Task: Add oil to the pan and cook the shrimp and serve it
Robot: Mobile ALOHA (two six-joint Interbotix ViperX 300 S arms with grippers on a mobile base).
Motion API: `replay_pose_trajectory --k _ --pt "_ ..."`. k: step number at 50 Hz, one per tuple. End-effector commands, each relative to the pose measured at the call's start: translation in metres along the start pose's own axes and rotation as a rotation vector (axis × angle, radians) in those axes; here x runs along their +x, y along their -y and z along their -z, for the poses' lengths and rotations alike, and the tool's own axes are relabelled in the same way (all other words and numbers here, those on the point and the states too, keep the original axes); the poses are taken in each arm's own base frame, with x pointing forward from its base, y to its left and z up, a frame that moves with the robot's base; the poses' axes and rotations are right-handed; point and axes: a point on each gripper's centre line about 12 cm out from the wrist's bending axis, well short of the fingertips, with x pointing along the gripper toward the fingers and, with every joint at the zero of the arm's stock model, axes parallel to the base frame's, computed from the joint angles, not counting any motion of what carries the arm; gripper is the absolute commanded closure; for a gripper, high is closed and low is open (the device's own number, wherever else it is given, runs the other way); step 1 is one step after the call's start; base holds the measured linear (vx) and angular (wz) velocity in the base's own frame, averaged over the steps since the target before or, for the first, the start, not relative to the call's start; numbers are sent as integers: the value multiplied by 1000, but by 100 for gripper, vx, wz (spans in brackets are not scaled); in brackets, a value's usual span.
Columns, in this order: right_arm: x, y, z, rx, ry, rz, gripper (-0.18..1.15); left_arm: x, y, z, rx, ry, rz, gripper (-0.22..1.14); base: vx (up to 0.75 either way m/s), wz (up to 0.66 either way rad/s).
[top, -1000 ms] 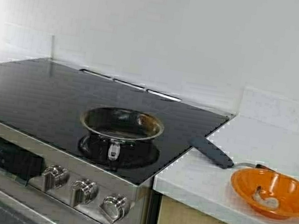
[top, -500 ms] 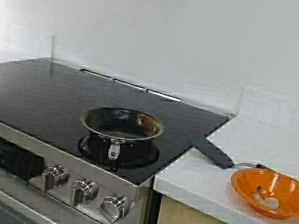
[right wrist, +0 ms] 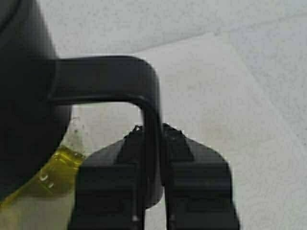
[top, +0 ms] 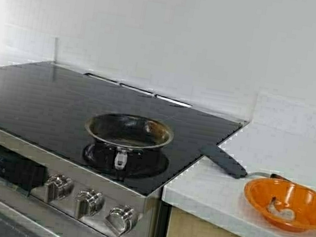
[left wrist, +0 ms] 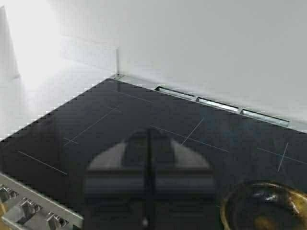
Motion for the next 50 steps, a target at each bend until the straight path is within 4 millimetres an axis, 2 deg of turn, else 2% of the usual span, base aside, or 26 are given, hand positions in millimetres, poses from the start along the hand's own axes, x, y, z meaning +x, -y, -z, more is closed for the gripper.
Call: replay_pose_trajectory --k 1,7,23,43,50 --pt "-1 0 -23 12 53 2 27 2 0 -3 0 8 -1 89 0 0" --pt "-3 0 -24 12 46 0 15 2 0 -3 0 8 -1 89 0 0" --pt "-8 0 -21 9 9 -7 15 2 0 -3 0 8 -1 89 0 0" --pt "-29 5 -25 1 -21 -5 15 2 0 -1 -6 2 -1 89 0 0" --pt "-40 9 -20 -5 -50 -1 15 2 -1 0 -6 0 -3 89 0 0"
